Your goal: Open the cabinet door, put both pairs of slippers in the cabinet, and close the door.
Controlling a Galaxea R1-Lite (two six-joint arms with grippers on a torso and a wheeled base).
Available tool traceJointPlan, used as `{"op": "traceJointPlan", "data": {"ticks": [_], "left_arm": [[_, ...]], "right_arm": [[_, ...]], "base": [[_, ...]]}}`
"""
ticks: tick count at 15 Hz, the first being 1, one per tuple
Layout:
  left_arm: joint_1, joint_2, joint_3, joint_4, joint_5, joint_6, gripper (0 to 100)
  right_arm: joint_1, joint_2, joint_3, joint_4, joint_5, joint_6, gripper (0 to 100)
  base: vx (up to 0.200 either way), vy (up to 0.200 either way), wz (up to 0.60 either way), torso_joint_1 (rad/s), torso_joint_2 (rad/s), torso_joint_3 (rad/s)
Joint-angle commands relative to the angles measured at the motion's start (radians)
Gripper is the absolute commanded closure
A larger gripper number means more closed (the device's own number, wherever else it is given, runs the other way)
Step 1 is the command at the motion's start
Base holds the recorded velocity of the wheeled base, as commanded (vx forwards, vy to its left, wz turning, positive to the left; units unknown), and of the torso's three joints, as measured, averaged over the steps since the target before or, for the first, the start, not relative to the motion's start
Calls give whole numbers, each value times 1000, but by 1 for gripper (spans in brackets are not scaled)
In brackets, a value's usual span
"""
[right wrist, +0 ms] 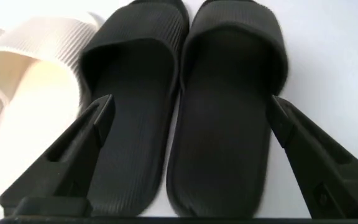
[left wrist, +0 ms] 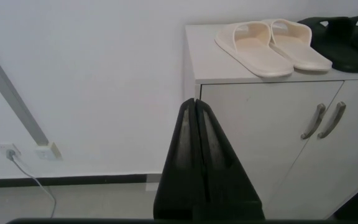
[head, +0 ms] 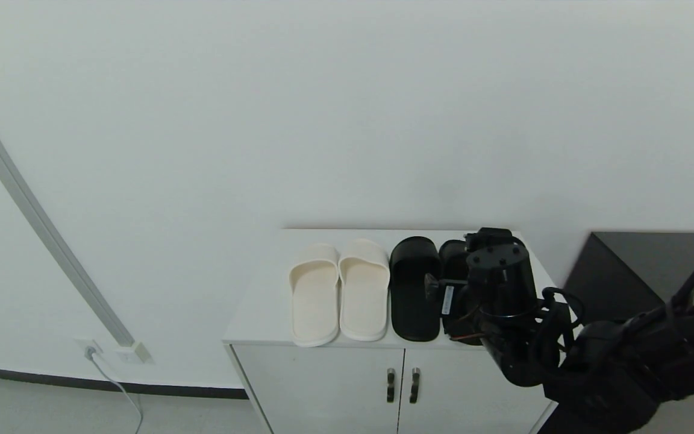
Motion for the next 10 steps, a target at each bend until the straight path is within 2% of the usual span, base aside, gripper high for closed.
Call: {"op": "traceJointPlan", "data": {"ticks": [1, 6, 10], "left_arm": [[0, 2, 0, 0, 0, 0, 100], [0, 2, 0, 1, -1, -2, 100], [0, 2, 0, 1, -1, -2, 100]], "right_arm": [[-16, 80, -53, 0, 2, -11, 0], [-77, 223, -185, -62, 10, -129, 0], [-105, 297, -276, -76, 11, -146, 0]], "base": [[0, 0, 0, 0, 0, 0], [0, 0, 0, 0, 0, 0], [0, 0, 0, 0, 0, 0]]}}
